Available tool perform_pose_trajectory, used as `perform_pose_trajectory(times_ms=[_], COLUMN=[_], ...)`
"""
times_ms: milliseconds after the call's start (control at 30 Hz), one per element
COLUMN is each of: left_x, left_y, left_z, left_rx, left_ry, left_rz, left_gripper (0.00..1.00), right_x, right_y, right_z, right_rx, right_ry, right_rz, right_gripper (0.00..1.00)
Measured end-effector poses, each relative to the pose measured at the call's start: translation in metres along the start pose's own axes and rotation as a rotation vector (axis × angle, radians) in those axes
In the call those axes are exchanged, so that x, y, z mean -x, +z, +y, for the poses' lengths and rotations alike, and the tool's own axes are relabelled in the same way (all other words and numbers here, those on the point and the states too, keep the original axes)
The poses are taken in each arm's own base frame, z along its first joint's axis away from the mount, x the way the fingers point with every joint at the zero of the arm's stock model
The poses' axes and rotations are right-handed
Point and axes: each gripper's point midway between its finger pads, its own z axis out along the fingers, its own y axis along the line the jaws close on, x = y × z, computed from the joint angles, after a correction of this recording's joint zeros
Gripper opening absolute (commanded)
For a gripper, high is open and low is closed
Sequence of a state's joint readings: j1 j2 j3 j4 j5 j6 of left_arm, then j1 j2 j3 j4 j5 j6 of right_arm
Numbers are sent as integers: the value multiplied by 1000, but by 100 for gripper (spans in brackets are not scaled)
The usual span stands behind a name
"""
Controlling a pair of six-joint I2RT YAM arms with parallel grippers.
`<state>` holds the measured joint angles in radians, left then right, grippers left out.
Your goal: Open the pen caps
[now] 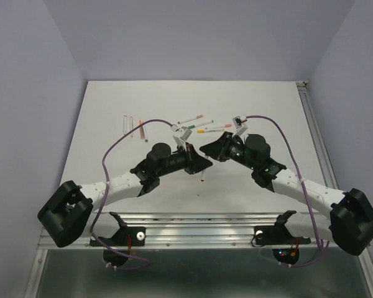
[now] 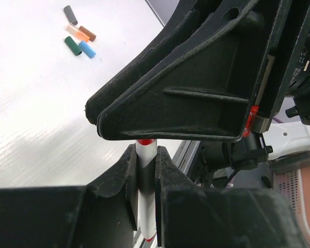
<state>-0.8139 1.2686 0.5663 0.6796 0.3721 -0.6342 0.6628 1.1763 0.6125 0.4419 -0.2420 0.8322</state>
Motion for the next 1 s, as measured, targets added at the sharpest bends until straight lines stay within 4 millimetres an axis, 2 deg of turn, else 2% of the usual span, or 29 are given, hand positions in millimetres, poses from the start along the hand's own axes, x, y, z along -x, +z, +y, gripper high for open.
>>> perform_pose_trajectory(times_ms=[200, 367, 400, 433, 533, 567, 633, 767, 900, 1000], left_x=[3, 5, -6, -17, -53, -58, -62, -56, -47, -27], left_y=[-3, -16, -23, -29, -52, -58, -66, -74, -78, -84], left_z=[1, 4, 5, 3, -3, -5, -4, 6, 39, 65], left_rx=[1, 21, 19, 11, -17, -23, -14, 67, 296, 489], left_ry=[-17, -62, -82, -93, -141, -152, -173, -196, -217, -216], left_rz=[-32, -96, -76, -55, 14, 19, 18, -18, -51, -102], left_gripper=[0, 0, 0, 0, 0, 0, 0, 0, 0, 0], right_x=[10, 17, 26, 53, 109, 127, 145, 152, 146, 138], right_y=[5, 18, 20, 22, 13, 8, -2, -10, -13, -19], right_z=[-5, -8, -12, -27, -65, -80, -99, -112, -119, -132], right_rx=[-79, -151, -181, -257, -421, -477, -548, -598, -628, -676], right_ry=[-39, -105, -126, -151, -180, -185, -194, -207, -216, -214], right_rz=[-46, -68, -106, -191, -352, -400, -450, -467, -438, -414], right_gripper=[1, 1, 1, 1, 1, 1, 1, 1, 1, 1])
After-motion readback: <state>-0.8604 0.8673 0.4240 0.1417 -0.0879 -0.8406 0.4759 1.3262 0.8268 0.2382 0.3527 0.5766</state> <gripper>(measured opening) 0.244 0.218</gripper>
